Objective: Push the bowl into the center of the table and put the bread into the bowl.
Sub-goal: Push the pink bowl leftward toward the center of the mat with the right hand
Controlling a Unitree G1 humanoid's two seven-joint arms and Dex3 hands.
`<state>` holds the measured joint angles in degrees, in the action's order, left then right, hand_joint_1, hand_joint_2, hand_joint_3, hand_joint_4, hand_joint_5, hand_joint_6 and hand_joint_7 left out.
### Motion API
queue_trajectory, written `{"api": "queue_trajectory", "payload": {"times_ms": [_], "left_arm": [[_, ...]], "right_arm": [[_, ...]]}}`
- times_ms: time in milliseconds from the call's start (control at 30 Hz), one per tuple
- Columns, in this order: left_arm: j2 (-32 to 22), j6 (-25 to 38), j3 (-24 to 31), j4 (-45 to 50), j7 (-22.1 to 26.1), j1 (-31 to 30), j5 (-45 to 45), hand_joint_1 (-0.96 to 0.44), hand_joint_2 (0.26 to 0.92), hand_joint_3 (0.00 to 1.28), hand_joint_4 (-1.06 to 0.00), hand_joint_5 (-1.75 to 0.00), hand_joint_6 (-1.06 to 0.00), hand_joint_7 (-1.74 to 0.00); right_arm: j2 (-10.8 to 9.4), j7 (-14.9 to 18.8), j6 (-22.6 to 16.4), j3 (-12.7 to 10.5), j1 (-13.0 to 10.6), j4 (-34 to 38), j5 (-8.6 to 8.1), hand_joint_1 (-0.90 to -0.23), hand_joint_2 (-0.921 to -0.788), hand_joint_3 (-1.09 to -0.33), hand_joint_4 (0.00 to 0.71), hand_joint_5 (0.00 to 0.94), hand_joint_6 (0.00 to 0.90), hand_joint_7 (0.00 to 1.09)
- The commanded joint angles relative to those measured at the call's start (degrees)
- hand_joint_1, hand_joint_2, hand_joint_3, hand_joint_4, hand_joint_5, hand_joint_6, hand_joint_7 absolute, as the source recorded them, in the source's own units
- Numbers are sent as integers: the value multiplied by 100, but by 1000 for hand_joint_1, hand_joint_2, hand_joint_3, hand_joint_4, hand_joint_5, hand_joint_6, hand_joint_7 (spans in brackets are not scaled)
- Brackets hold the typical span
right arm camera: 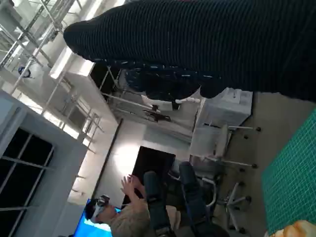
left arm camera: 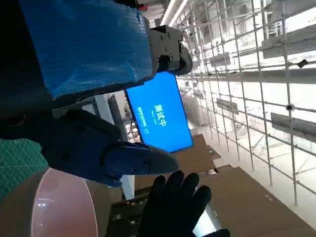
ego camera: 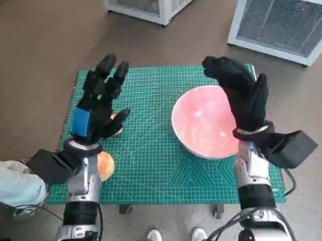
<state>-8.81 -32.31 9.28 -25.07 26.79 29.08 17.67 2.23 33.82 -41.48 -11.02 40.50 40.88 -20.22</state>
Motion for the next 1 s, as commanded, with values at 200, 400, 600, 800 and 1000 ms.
{"api": "queue_trajectory", "payload": {"times_ms": [200,400,600,800,1000], "left_arm": [[-55,66,-49,243,51,-36,-21,-562,921,267,-252,-5,-117,-437],[-48,147,-59,321,87,-79,9,-563,921,268,-251,-4,-117,-435],[-41,199,-85,418,87,-113,-12,-561,921,268,-252,-4,-119,-434],[-35,266,-105,499,93,-138,0,-559,921,270,-252,-3,-118,-435],[-26,309,-132,547,113,-152,16,-554,921,271,-252,-3,-115,-439]], "right_arm": [[7,51,127,21,-113,-61,-41,-712,-921,-787,260,4,65,540],[8,52,136,27,-174,-122,-36,-713,-921,-786,260,4,67,536],[19,33,144,28,-217,-171,-20,-707,-921,-787,260,3,68,534],[24,-15,183,39,-284,-291,3,-702,-921,-789,259,2,68,532],[29,-53,212,41,-340,-386,31,-700,-921,-790,260,2,68,531]]}}
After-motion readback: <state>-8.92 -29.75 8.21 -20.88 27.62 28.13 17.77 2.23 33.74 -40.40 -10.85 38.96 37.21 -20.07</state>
